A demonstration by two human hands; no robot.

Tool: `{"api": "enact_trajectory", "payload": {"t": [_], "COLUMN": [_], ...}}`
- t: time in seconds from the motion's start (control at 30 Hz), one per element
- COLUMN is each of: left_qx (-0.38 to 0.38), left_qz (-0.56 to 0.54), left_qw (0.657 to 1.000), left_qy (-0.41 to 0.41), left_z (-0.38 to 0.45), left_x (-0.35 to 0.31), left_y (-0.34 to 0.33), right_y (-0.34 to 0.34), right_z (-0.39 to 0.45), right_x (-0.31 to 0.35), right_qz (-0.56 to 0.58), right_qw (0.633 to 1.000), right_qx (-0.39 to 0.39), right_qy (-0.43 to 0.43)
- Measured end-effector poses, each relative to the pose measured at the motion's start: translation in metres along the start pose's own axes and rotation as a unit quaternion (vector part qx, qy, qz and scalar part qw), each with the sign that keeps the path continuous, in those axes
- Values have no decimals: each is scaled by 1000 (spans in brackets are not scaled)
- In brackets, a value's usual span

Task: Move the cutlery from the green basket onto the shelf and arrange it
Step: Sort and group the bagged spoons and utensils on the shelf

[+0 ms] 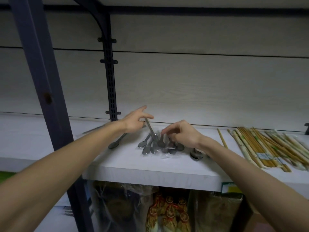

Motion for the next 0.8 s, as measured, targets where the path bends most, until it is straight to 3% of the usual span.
{"api": "enact_trajectory", "payload": {"t": [0.2,0.33,0.47,0.6,0.8], "left_qx": [26,4,13,129,66], "left_qz": [34,162,148,143,169], "left_qw": [997,963,932,911,908], "left_qy": [61,214,332,366,377], "left_z": [-4,-16,-25,-31,-28], "left_x": [13,56,103,104,105], "left_y": [8,33,40,28,38], "right_y": [-5,-28,-60,-79,-73], "right_z": [24,43,70,96,110], "right_x": [16,33,45,52,44], "right_qz": [-29,-138,-259,-296,-402], "right_qw": [999,990,965,952,915], "right_qx": [-20,3,36,69,36], "right_qy": [-2,21,32,15,-15]}}
Point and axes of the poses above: each hand's wrist, its own z-axis towards the middle knuckle, its own y-axis out of the back of the hand, x = y × z, the point moved 6 cm from there along z, towards the middle knuckle, and after that the axes turned 1 degree about -z, right-handed, at the moved point
